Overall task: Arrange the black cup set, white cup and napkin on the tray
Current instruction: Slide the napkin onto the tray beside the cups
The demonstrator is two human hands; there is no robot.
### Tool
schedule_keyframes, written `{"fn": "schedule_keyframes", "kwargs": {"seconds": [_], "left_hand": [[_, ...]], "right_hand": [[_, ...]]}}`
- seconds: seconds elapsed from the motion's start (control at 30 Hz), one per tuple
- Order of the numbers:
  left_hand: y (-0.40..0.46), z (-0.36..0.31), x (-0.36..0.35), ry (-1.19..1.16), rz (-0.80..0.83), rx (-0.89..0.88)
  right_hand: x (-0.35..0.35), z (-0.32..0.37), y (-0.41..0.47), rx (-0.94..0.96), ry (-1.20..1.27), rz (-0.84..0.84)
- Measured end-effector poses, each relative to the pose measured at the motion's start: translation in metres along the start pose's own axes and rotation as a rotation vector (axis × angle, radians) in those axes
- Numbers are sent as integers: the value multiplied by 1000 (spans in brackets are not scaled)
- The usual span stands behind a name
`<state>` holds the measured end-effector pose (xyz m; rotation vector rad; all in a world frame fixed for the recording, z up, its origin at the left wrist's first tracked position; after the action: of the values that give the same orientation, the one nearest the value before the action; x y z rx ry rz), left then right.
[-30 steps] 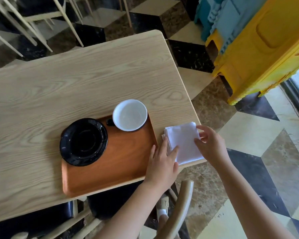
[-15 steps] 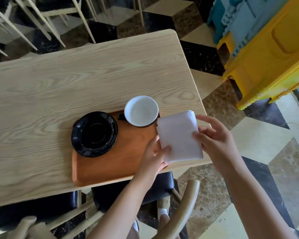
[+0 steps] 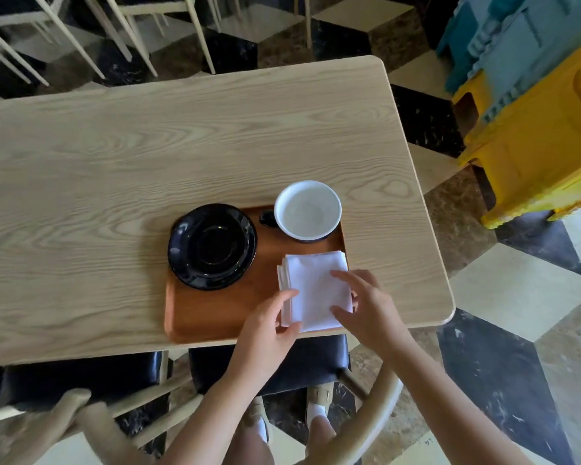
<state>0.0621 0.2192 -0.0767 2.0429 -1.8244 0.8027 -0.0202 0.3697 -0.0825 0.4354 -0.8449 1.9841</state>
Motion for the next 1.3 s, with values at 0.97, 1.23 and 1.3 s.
{"fn": "schedule_keyframes", "kwargs": {"seconds": [0.97,1.23,1.3], "left_hand": [[-1,16,-11,549,57,-275],[-4,39,61,545,-68,-321],[-5,55,82,585,-68,-277]], "right_hand": [[-23,10,-13,254,-712,-159],[-47,61,-14,331,-677,-257],[-64,84,-6,389,-676,-254]]}}
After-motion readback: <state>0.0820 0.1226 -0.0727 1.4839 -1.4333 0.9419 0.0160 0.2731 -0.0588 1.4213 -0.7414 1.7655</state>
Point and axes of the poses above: each hand's wrist, its own y-axis towards the middle knuckle, its own x-axis out of the back of the hand, z = x × y, the point moved 6 cm from there along y, towards the middle knuckle, and after that the axes turned 5 degrees about -x, right-handed, at the moved point
